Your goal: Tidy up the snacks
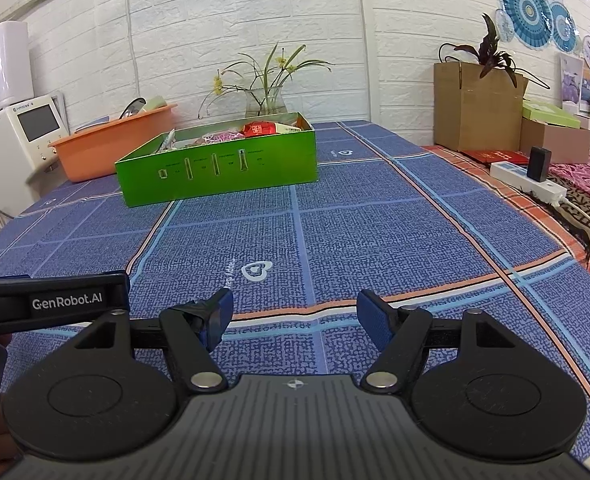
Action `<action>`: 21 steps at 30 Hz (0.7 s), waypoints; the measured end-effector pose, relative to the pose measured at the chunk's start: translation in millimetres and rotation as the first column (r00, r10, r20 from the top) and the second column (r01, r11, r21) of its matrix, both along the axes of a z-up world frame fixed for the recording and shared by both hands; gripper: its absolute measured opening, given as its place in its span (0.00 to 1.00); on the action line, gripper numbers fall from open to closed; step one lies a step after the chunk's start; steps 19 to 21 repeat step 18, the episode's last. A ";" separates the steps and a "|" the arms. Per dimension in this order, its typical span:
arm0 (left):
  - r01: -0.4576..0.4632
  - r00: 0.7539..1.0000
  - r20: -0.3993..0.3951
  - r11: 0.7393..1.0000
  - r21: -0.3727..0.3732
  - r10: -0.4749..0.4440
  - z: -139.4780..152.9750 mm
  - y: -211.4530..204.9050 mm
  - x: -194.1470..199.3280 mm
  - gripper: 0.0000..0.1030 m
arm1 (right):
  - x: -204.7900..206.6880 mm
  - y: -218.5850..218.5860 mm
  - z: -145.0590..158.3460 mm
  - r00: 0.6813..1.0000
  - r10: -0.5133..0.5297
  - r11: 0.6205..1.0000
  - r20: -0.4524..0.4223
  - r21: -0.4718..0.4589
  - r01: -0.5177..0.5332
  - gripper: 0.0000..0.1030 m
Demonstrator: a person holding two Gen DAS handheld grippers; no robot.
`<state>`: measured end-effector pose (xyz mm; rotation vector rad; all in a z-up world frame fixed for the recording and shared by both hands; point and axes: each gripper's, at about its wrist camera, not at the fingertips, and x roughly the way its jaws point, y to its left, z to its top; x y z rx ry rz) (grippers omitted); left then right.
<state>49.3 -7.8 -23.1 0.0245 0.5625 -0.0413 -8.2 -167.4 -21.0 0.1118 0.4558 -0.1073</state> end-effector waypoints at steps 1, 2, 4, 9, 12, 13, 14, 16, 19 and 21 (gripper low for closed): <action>0.001 1.000 0.000 1.000 -0.002 -0.001 0.0 -0.3 0.1 1.00 | -0.1 0.1 0.0 1.000 0.000 1.000 0.000 0.000 0.000 1.00; 0.003 1.000 -0.002 1.000 -0.004 -0.003 0.0 -0.4 0.0 1.00 | -0.2 0.2 0.0 1.000 0.000 1.000 0.000 0.000 0.000 1.00; 0.006 1.000 -0.005 1.000 -0.008 -0.006 0.0 -0.8 -0.2 1.00 | -0.2 0.4 0.1 1.000 0.000 1.000 -0.001 0.000 0.000 1.00; 0.013 1.000 -0.013 1.000 -0.015 -0.013 -0.4 0.5 0.0 1.00 | -0.6 1.6 -0.3 1.000 0.001 1.000 -0.001 -0.001 -0.001 1.00; 0.014 1.000 -0.007 1.000 -0.017 -0.014 -0.1 1.9 -0.7 1.00 | -0.8 2.4 -0.7 1.000 0.001 1.000 -0.001 0.000 -0.001 1.00; 0.015 1.000 -0.002 1.000 -0.020 -0.015 0.2 2.3 -1.7 1.00 | -0.8 2.6 -0.6 1.000 0.001 1.000 -0.001 0.000 -0.001 1.00; 0.013 1.000 0.006 1.000 -0.020 -0.013 0.7 1.9 -2.9 1.00 | -0.8 2.6 -0.6 1.000 0.001 1.000 -0.001 -0.001 -0.001 1.00; 0.010 1.000 0.022 1.000 -0.011 -0.009 1.3 0.9 -5.5 1.00 | -0.8 2.5 -0.6 1.000 0.001 1.000 -0.001 0.000 -0.001 1.00; 0.013 1.000 0.026 1.000 -0.005 -0.013 1.9 0.9 -6.2 1.00 | -0.8 2.7 -0.7 1.000 0.002 1.000 -0.002 0.001 -0.002 1.00; 0.013 1.000 0.026 1.000 -0.005 -0.013 1.9 0.9 -6.2 1.00 | -0.8 2.7 -0.7 1.000 0.002 1.000 -0.002 0.001 -0.002 1.00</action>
